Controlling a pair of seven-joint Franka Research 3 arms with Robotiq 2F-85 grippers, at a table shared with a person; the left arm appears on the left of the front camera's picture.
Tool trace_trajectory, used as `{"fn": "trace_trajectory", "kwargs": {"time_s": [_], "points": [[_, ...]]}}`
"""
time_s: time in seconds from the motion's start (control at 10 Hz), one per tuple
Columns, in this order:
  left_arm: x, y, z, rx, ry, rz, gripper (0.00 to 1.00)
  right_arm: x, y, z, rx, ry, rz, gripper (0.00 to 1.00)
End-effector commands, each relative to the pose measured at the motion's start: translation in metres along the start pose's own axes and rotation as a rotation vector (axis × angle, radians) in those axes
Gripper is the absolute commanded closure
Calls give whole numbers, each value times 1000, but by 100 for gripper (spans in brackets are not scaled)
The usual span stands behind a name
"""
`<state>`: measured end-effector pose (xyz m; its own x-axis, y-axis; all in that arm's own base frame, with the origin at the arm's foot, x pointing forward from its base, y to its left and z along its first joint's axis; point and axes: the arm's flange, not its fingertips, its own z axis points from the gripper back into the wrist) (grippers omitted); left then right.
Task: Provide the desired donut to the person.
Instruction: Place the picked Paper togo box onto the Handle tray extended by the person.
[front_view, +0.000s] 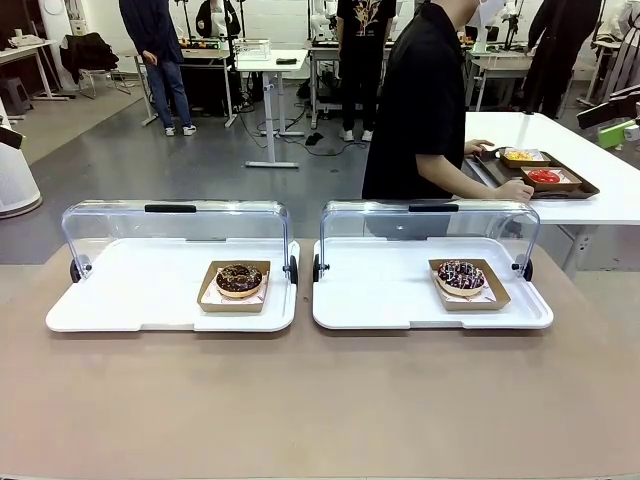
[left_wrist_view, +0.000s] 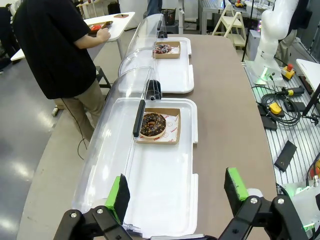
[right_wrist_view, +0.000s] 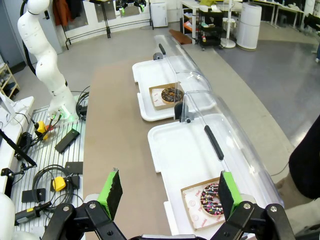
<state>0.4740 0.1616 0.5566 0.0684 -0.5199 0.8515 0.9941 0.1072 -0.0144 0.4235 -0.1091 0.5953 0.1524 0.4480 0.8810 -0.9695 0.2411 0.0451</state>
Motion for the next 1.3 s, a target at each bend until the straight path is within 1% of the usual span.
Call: {"fn": "trace_trajectory", "kwargs": {"time_s": [0.0,1.2], "points": [[1,-1,1,-2,-2,1,1,1,1,0,0,-6,2,0],[1,-1,1,-2,-2,1,1,1,1,0,0,-6,2,0]]}}
